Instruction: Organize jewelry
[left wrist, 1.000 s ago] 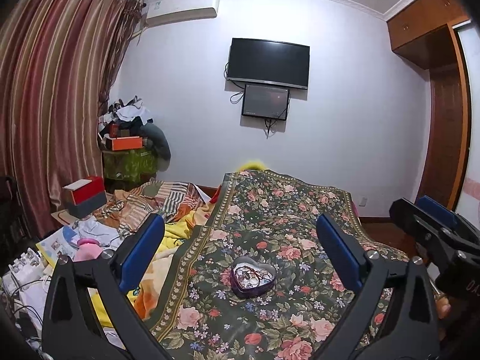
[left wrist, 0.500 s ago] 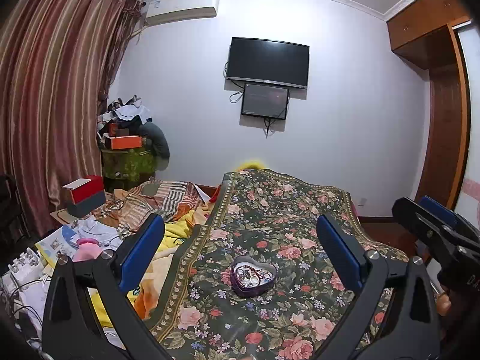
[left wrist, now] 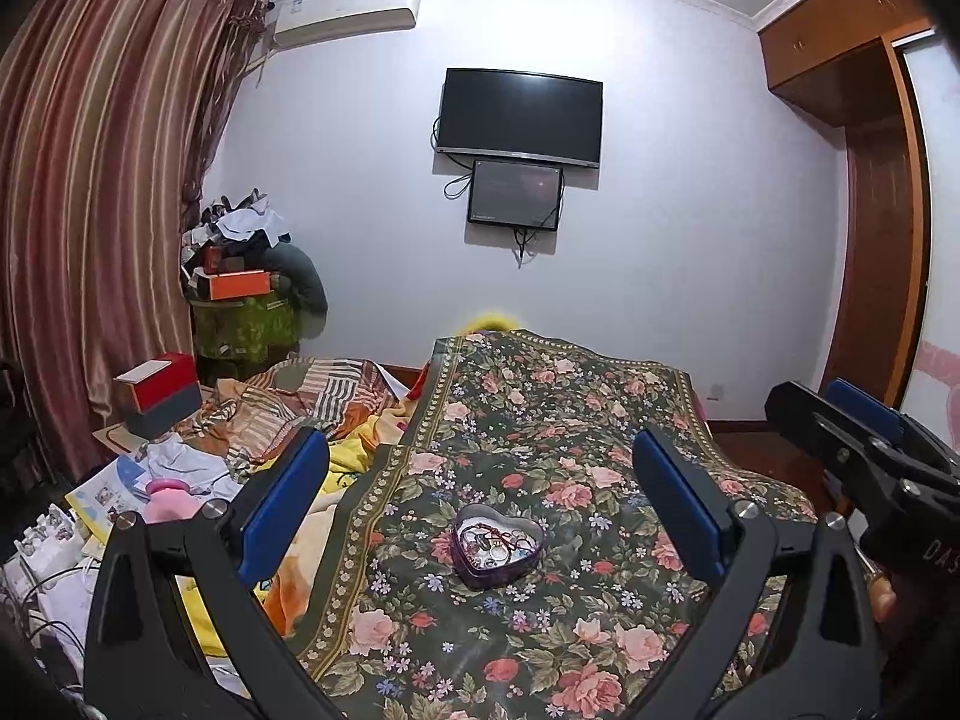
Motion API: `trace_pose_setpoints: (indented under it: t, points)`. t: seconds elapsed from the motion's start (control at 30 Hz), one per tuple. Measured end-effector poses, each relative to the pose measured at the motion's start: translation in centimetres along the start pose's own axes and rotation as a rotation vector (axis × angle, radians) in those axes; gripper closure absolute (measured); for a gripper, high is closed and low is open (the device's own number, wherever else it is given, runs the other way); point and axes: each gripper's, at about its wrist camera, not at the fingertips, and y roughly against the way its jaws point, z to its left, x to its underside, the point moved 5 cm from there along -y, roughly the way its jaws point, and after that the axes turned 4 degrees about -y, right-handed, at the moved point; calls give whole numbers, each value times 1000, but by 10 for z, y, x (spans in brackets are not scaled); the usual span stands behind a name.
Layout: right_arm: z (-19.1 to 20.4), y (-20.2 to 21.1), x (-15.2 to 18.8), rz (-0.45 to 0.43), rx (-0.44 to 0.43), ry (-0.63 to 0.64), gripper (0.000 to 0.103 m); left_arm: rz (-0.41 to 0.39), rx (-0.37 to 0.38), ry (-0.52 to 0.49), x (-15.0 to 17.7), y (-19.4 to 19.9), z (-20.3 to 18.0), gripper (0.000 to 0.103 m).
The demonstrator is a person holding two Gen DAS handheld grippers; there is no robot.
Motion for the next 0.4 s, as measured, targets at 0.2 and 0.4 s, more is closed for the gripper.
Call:
trace_pose_setpoints:
  t: [0.2,0.4]
  points:
    - [-2,-1,2,1,5,-1,11,-2,4,-9,-1,0,-2,1]
    - [-4,-2,2,8,11,-4,11,-2,0,-9,-1,0,-3,1]
